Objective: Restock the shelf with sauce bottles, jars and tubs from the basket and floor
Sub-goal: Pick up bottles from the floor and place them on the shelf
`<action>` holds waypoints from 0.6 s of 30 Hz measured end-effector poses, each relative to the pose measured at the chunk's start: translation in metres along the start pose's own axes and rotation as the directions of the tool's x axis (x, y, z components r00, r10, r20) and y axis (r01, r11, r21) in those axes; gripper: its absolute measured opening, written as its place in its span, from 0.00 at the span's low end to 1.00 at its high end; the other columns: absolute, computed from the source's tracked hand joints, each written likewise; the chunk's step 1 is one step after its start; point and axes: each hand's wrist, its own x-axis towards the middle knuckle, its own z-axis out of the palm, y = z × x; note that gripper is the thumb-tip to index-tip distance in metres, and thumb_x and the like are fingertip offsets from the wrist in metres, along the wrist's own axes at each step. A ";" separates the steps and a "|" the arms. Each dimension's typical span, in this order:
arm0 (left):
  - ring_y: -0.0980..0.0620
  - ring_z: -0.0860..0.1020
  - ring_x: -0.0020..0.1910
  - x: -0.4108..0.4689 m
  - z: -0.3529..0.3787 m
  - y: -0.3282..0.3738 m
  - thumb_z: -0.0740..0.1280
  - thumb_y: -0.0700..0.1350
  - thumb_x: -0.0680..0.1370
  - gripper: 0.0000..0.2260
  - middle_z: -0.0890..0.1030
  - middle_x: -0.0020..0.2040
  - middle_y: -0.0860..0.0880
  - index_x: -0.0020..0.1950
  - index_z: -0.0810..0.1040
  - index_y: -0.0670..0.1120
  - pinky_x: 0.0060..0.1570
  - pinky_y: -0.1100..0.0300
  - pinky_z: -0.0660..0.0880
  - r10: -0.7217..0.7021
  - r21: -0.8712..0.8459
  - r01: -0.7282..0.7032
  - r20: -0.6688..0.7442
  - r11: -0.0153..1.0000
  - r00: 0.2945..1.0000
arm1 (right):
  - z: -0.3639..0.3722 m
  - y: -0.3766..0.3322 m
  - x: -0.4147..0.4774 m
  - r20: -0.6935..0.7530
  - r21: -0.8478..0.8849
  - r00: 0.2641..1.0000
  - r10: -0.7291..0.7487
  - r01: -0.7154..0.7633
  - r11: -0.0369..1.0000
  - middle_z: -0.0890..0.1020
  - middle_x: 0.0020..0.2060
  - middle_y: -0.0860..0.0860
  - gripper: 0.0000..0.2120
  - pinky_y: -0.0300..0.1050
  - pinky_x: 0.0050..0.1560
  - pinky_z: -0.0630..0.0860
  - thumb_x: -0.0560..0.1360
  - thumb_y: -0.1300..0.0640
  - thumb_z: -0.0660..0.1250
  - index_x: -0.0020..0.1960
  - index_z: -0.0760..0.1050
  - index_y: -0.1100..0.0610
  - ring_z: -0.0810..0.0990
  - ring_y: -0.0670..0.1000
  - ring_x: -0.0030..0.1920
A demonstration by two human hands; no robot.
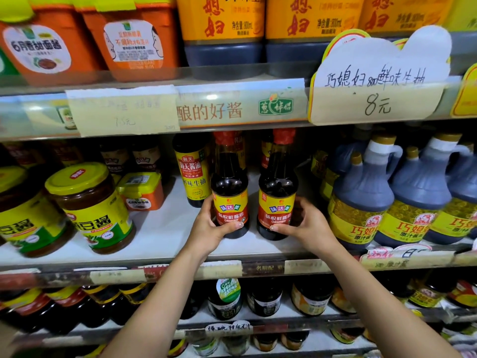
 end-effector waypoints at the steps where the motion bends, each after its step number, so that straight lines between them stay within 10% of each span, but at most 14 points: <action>1: 0.55 0.77 0.55 0.002 0.000 0.001 0.73 0.32 0.67 0.33 0.77 0.56 0.52 0.65 0.64 0.52 0.52 0.64 0.74 -0.002 0.003 0.002 0.004 1.000 1.000 | 0.000 0.000 0.002 -0.002 -0.011 1.000 0.001 -0.001 1.000 0.78 0.56 0.51 0.34 0.50 0.62 0.72 0.61 0.59 0.79 0.64 0.68 0.56 0.76 0.50 0.58; 18: 0.57 0.75 0.52 0.044 0.023 0.011 0.71 0.32 0.69 0.33 0.75 0.56 0.51 0.70 0.63 0.45 0.46 0.70 0.74 0.016 -0.029 -0.017 -0.031 0.999 0.999 | 0.014 -0.004 0.041 -0.064 0.158 0.988 0.138 -0.126 0.979 0.67 0.69 0.59 0.37 0.45 0.61 0.65 0.70 0.66 0.71 0.73 0.56 0.61 0.65 0.58 0.70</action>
